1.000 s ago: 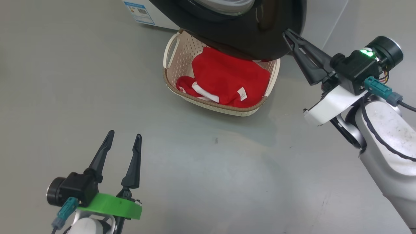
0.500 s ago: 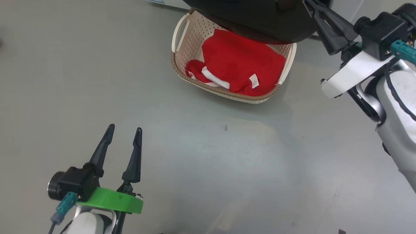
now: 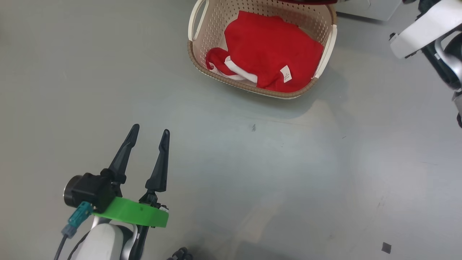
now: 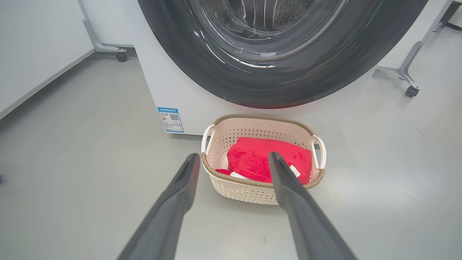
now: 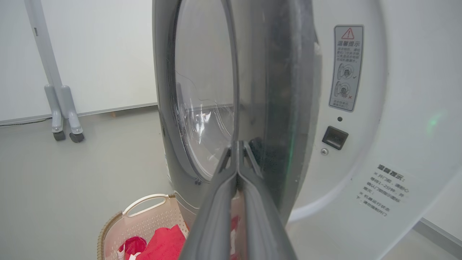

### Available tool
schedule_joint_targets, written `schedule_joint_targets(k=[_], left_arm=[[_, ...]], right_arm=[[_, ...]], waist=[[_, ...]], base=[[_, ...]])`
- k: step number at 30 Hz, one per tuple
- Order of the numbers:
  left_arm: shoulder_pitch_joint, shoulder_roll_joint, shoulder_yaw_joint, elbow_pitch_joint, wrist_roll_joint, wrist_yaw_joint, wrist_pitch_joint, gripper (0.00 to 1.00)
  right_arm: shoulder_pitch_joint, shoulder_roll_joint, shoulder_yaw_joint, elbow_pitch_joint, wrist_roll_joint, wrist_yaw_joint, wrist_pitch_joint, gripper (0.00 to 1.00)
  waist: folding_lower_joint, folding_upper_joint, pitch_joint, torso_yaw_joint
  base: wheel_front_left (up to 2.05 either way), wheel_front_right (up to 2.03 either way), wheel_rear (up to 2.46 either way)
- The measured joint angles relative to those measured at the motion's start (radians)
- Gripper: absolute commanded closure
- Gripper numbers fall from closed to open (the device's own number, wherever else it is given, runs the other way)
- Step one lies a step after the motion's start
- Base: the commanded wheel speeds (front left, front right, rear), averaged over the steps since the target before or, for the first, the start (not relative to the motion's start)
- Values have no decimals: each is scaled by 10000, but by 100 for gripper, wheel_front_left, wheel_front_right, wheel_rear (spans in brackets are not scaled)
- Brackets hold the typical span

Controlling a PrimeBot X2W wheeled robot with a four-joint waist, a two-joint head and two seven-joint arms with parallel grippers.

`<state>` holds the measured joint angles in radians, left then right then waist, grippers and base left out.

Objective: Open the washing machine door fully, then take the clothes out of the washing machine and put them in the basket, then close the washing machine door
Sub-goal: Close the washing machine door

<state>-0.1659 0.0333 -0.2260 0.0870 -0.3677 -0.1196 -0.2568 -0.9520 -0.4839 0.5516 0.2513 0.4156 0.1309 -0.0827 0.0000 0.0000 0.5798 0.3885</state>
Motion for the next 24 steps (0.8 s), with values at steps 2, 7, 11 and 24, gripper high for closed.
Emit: schedule_joint_targets(k=[2,7,11,24], left_arm=[[-91,-4,-125,-10,-169,0,0,0],[-337,-17,-347,-61,-445,0,0,0],[-469,-23,-410,-86,-483,0,0,0],[-634,-56,-698,-38,-738,2,0,0]], right_arm=[[-266,-46,-115,98,10,2,46,100],[-873,-378,-144,282,10,0,257,100],[-1414,-558,-151,493,-38,0,357,100],[-2387,-617,-272,1321,-199,2,420,100]], waist=[[0,0,132,18],[0,0,447,119],[0,0,683,240],[0,0,1088,579]], base=[[0,0,0],[0,0,0],[0,0,0],[0,0,0]])
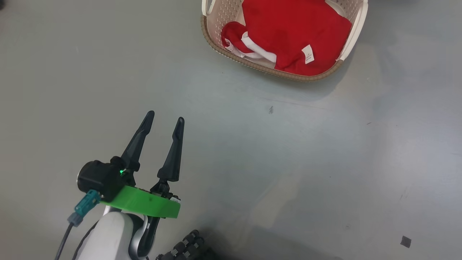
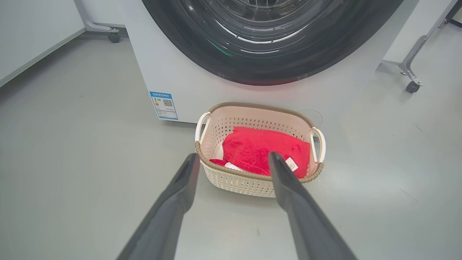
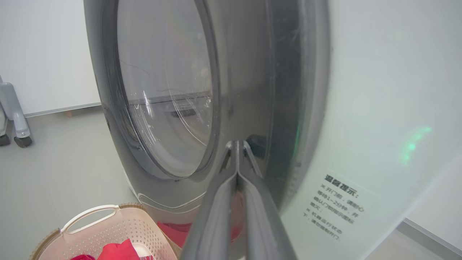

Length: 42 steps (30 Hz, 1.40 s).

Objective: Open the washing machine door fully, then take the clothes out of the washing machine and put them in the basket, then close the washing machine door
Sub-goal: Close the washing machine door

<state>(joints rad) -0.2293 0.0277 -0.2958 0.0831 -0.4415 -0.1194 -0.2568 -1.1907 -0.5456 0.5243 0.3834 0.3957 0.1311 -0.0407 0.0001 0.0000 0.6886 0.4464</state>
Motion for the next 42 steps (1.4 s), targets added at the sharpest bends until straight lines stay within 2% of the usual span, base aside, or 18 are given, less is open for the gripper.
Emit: schedule_joint_targets(k=[14,22,30,38,42], left_arm=[[-67,-10,-132,48,-207,102,0,0],[-163,-15,-102,221,-174,134,0,0],[-172,-21,272,430,35,188,0,0],[-167,-21,823,662,431,190,0,0],[-148,-19,1200,826,669,190,0,0]], right_arm=[[-524,215,-100,729,-207,-29,-284,100],[-377,426,-58,1444,-207,-79,-913,100],[1015,579,169,2036,-171,-121,-1772,100],[2707,1475,297,2150,351,-125,-2025,100],[3712,1958,259,2144,604,-305,-2040,100]], waist=[[-1,0,43,205],[0,0,-235,146],[-1,0,-928,-29],[-1,0,-1863,-455],[-1,0,-2424,-950]], base=[[0,0,0],[0,0,0],[0,0,0],[0,0,0],[0,0,0]])
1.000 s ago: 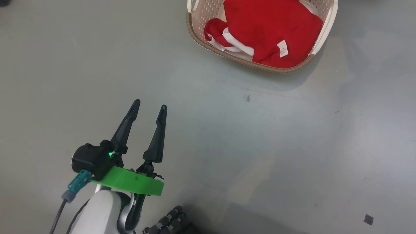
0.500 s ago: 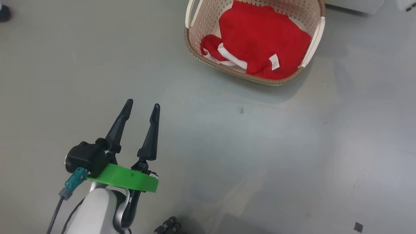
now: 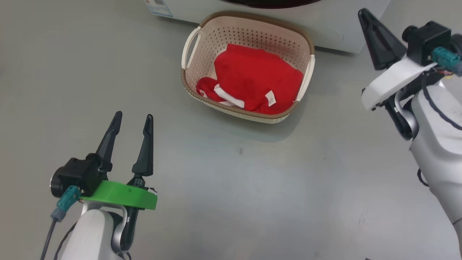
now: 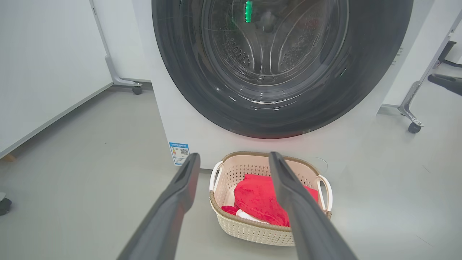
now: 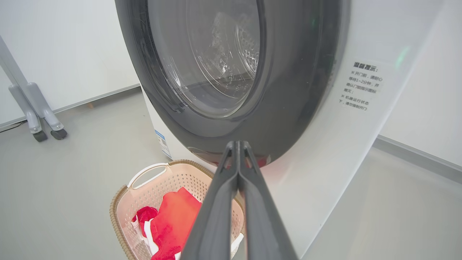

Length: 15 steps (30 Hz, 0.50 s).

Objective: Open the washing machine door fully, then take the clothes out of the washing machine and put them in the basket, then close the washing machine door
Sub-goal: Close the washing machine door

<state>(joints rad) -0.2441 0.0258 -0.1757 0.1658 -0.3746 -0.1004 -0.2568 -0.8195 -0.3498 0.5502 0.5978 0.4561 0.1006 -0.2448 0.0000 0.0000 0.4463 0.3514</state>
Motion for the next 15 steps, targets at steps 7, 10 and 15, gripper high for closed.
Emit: schedule_joint_targets(k=[7,10,15], left_arm=[[427,33,477,270,263,-2,0,0],[759,88,729,395,311,0,0,0],[1355,107,972,600,332,0,0,0]], right_arm=[[1468,545,-360,-84,460,-347,-75,100],[2057,725,-614,-324,552,-522,-75,100],[2936,821,-1237,-897,694,-867,-75,100]], waist=[[0,0,-828,-829],[0,0,-1208,-1197],[0,0,-1904,-1772]], base=[[0,0,0],[0,0,0],[0,0,0]])
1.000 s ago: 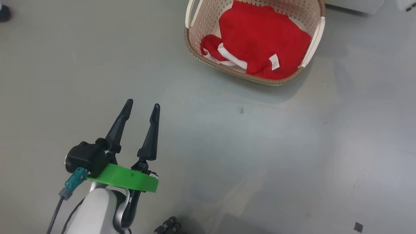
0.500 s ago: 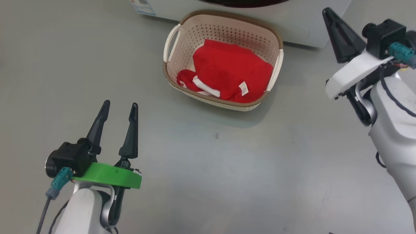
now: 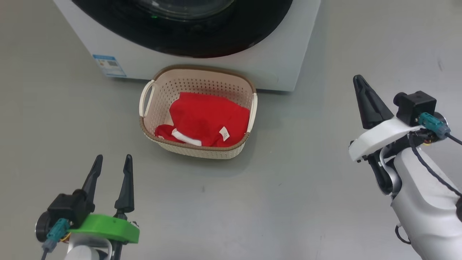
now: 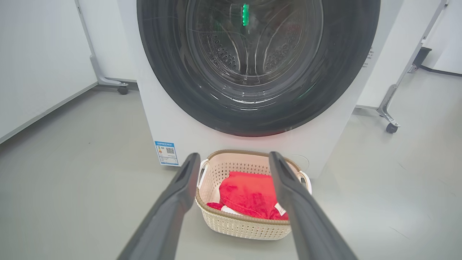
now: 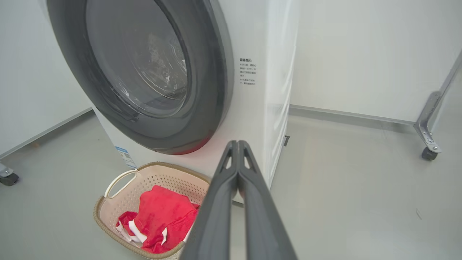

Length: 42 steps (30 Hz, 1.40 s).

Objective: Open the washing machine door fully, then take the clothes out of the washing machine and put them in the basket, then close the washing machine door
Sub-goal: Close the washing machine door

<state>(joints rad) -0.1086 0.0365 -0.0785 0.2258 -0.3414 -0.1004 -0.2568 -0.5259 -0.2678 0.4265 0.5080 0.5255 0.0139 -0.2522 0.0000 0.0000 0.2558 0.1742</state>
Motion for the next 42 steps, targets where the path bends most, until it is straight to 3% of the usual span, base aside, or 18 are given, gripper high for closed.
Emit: schedule_joint_targets(k=[17,34,36,42], left_arm=[[1300,12,282,201,105,0,0,0],[1603,0,642,-107,142,19,0,0],[1607,17,729,-132,59,29,0,0],[1623,12,704,-130,-40,29,0,0]], right_arm=[[3352,98,-1501,-1511,198,-876,0,100],[5052,263,-1992,-2800,-376,-974,0,98],[5194,232,-2015,-2964,-635,-1049,0,0],[5409,347,-2268,-3501,-882,-1060,0,0]], waist=[[-1,0,-2108,-1433],[-1,0,-2540,-1760],[-1,0,-2553,-1764],[-1,0,-2568,-1776]], base=[[0,0,0],[0,0,0],[0,0,0],[0,0,0]])
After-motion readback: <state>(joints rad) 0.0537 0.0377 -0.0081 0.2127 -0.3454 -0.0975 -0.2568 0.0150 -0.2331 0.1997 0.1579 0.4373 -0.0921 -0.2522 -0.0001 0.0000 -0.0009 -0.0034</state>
